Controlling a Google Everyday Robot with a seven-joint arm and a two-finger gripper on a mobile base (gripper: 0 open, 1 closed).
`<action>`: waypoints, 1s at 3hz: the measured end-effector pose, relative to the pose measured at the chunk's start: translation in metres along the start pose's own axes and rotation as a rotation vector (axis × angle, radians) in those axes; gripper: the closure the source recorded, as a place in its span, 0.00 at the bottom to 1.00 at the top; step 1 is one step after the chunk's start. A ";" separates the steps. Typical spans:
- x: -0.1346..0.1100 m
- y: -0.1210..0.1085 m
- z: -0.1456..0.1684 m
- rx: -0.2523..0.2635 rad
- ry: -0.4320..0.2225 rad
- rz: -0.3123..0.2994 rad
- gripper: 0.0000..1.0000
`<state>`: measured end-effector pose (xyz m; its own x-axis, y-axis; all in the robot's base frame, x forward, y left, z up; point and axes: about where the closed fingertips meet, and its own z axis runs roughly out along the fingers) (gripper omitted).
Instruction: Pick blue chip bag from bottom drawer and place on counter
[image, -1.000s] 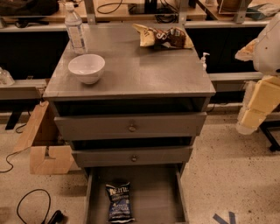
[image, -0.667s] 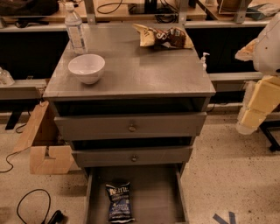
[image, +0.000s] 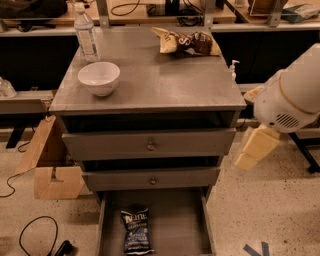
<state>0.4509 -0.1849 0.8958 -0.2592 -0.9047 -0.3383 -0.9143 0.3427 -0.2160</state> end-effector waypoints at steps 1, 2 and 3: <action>0.003 0.030 0.072 -0.059 -0.084 0.079 0.00; 0.000 0.059 0.140 -0.120 -0.188 0.169 0.00; -0.015 0.065 0.191 -0.132 -0.302 0.253 0.00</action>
Offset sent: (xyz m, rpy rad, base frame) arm 0.0915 0.0876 -0.1825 0.5454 -0.2699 -0.2558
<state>0.4550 -0.1010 0.7124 -0.3954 -0.6743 -0.6237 -0.8707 0.4913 0.0207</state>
